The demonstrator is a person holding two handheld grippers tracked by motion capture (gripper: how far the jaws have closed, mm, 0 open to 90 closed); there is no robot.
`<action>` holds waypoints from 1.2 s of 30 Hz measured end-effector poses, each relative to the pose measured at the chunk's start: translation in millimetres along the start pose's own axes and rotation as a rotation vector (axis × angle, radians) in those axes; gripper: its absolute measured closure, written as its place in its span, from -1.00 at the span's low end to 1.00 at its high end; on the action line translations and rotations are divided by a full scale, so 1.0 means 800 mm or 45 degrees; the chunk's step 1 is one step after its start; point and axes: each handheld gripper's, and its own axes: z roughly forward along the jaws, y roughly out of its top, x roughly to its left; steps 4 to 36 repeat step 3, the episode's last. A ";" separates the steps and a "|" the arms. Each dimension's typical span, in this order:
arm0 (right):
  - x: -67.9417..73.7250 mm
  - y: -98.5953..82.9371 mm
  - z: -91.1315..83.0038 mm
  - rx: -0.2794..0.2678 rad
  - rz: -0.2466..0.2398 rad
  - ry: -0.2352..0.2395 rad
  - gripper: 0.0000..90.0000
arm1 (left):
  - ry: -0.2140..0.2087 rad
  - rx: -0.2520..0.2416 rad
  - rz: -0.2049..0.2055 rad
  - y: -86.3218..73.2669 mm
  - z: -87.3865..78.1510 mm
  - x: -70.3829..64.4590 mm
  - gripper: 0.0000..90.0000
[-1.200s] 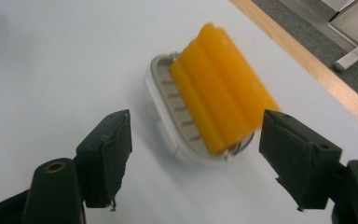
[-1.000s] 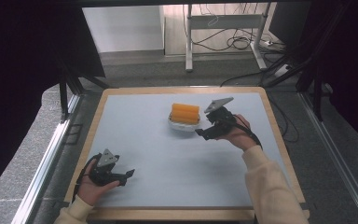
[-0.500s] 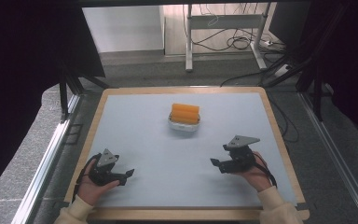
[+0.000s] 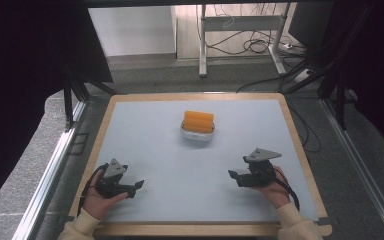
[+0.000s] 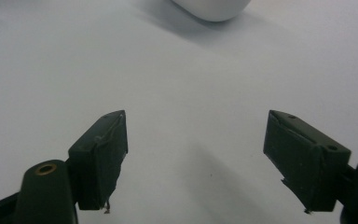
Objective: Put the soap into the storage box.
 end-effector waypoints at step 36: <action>0.000 0.001 0.002 -0.006 0.006 0.005 -0.56 | 0.002 -0.001 -0.006 0.001 0.000 0.001 -0.62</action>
